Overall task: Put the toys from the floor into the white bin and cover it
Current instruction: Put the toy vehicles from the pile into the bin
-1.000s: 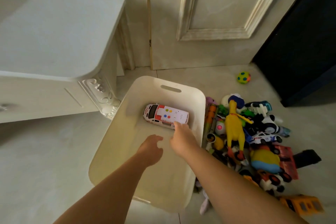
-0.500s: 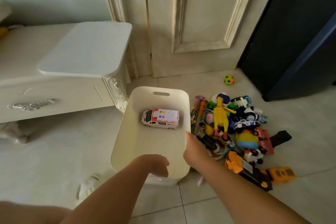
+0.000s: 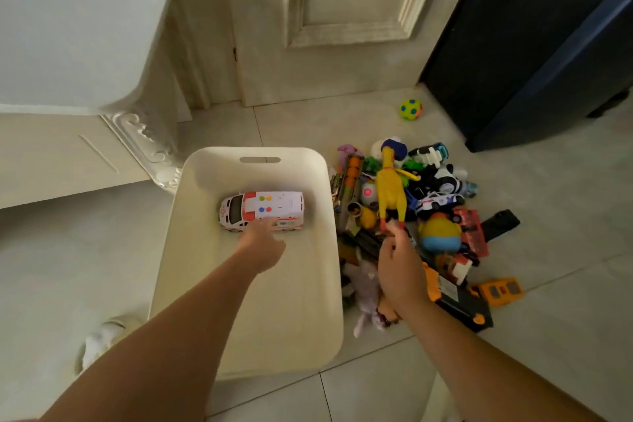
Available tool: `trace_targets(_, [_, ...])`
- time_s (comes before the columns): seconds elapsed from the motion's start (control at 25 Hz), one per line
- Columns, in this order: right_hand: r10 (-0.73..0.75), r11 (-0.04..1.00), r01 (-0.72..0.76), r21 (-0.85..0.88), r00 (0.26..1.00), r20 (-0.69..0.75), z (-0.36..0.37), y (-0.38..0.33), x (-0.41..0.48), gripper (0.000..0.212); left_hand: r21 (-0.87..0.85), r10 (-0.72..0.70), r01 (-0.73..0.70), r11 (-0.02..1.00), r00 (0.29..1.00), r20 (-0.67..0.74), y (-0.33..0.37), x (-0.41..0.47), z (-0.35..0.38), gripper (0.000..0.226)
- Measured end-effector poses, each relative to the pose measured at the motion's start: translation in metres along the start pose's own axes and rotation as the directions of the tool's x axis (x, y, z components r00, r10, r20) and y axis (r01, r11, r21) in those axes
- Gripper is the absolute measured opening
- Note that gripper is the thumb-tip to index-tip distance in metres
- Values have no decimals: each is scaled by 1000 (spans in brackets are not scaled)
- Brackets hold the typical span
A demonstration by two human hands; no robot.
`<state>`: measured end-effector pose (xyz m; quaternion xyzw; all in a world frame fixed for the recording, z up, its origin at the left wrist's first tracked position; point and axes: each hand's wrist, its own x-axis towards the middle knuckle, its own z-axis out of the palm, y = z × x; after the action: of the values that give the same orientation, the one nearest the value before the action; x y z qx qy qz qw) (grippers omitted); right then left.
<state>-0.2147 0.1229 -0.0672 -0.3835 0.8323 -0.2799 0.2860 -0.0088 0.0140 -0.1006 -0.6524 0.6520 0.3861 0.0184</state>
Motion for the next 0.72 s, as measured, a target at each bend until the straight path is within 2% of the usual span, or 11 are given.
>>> trace_targets(0.08, [52,999,-52,10,998,-47,-10,22,9,36,3,-18,18,1000,1000,2,7,23,5,61])
trace_targets(0.16, [82,997,-82,3,993,-81,-20,41,19,33,-38,-94,93,995,995,-42,11,34,12,58])
trace_targets(0.24, [111,992,-116,-52,989,-93,-34,55,31,35,-123,-144,120,985,967,-209,22,33,17,52])
trace_targets(0.36, [137,978,-142,-154,989,-47,-55,73,45,40,-291,-111,-30,956,883,-455,51,16,15,40])
trace_targets(0.44, [141,972,-136,-189,990,16,-61,88,50,43,-298,6,-230,927,800,-601,79,2,7,35])
trace_targets(0.48, [139,979,-132,-154,990,37,-62,95,50,44,-275,84,-340,899,752,-654,94,-6,3,33])
trace_targets(0.56, [125,990,-121,-69,991,53,-59,105,48,42,-189,285,-532,825,681,-674,120,-25,2,29])
trace_targets(0.64, [70,989,-53,-138,990,120,-55,111,47,46,-96,481,-638,764,662,-576,138,-43,11,27])
trace_targets(0.72, [24,911,96,-401,958,284,-49,116,45,62,-62,586,-663,746,698,-411,141,-59,31,28])
